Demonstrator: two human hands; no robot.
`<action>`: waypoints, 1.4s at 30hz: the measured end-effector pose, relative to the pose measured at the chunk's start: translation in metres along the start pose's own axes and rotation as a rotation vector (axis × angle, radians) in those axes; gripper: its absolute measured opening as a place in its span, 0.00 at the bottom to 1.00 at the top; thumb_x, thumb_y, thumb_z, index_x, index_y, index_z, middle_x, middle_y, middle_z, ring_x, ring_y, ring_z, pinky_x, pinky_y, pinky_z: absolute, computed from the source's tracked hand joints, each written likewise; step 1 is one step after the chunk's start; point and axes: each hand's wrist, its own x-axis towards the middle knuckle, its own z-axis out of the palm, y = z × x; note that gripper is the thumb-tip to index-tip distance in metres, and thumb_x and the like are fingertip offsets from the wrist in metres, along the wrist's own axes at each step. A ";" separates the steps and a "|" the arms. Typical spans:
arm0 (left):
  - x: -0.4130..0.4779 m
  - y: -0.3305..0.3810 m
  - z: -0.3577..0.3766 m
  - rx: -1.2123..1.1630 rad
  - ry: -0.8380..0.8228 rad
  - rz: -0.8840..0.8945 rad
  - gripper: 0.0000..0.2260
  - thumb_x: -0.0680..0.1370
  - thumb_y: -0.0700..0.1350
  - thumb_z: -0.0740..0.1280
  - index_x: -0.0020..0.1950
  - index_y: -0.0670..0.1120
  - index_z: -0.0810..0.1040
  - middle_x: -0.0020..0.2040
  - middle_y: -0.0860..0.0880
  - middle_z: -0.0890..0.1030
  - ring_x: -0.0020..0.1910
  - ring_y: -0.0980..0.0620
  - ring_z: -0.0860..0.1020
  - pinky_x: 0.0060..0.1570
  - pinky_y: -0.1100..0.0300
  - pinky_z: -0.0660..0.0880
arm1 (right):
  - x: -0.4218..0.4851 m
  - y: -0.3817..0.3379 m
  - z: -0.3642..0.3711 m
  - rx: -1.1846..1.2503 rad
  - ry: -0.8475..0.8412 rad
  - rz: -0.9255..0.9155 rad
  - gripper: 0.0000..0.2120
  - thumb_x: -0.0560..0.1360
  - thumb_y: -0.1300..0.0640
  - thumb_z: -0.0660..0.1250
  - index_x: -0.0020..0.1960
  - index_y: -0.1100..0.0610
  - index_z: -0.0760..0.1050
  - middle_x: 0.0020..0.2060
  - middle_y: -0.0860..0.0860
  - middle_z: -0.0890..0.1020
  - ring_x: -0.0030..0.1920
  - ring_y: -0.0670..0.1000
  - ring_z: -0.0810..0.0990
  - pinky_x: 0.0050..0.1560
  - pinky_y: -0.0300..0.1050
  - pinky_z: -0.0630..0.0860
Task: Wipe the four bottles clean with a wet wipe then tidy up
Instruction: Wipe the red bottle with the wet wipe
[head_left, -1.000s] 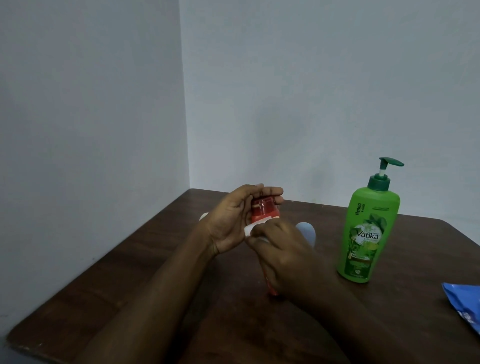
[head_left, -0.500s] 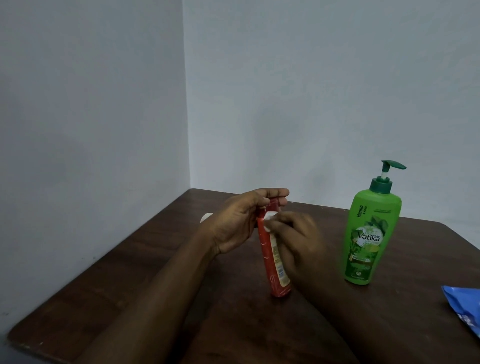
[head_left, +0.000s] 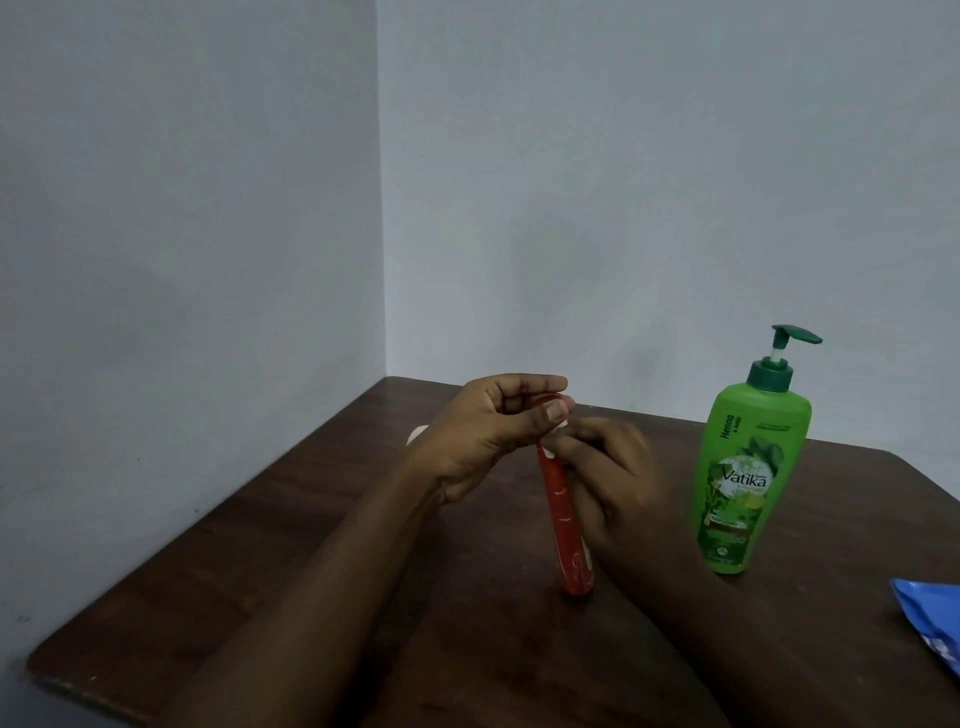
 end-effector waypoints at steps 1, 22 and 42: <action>0.000 0.000 0.002 -0.009 0.018 0.001 0.23 0.74 0.42 0.75 0.68 0.40 0.79 0.63 0.35 0.83 0.62 0.43 0.83 0.62 0.53 0.80 | 0.000 0.000 0.000 -0.001 -0.009 -0.005 0.15 0.75 0.68 0.68 0.61 0.63 0.82 0.55 0.57 0.80 0.57 0.54 0.77 0.59 0.41 0.73; 0.003 0.019 -0.004 -0.004 0.575 0.054 0.23 0.70 0.48 0.82 0.61 0.49 0.78 0.53 0.39 0.86 0.48 0.45 0.87 0.44 0.53 0.85 | 0.002 0.007 -0.007 0.015 -0.291 -0.021 0.15 0.78 0.54 0.59 0.58 0.55 0.83 0.52 0.50 0.79 0.51 0.48 0.77 0.51 0.35 0.70; -0.003 0.023 0.005 -0.008 0.609 0.079 0.22 0.71 0.49 0.81 0.61 0.48 0.78 0.52 0.39 0.86 0.50 0.42 0.87 0.45 0.52 0.85 | 0.002 0.014 -0.012 0.039 -0.216 -0.076 0.13 0.78 0.57 0.60 0.60 0.52 0.79 0.57 0.48 0.79 0.55 0.52 0.80 0.48 0.56 0.80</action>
